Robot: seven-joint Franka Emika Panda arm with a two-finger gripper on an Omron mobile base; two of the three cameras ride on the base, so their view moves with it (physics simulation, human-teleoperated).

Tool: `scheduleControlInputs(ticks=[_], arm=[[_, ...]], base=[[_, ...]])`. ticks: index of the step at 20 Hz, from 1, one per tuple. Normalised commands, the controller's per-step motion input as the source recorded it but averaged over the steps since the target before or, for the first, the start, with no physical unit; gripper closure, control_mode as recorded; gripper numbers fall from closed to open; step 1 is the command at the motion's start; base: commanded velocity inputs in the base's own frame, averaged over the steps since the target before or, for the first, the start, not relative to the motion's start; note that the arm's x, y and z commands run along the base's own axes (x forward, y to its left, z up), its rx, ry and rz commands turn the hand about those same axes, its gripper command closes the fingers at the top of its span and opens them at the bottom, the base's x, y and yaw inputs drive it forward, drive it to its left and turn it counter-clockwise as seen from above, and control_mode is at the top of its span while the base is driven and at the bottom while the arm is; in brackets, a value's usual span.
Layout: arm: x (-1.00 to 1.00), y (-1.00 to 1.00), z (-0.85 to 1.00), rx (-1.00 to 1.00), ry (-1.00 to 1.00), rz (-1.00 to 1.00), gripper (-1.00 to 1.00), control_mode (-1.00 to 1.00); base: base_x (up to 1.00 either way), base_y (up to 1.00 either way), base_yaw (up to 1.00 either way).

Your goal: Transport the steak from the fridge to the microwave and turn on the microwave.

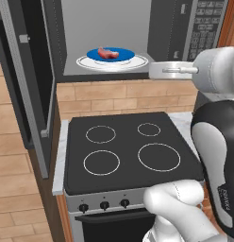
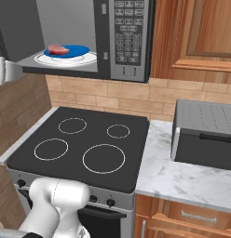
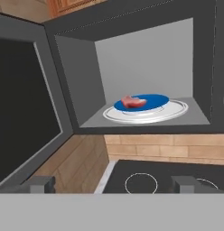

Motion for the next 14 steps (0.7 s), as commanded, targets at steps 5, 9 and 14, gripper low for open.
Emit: scheduleControlInputs(ticks=[5,9,14], arm=[[-0.42,-0.12,0.0,0.0,0.05,0.0,-1.0,-1.0],[-0.32,-0.04,0.0,0.0,0.11,0.0,-1.0,-1.0],[-0.31,-0.09,0.0,0.0,0.1,0.0,-1.0,-1.0]], base=[[0.0,0.0,0.0],[0.0,0.0,0.0],[0.0,0.0,0.0]])
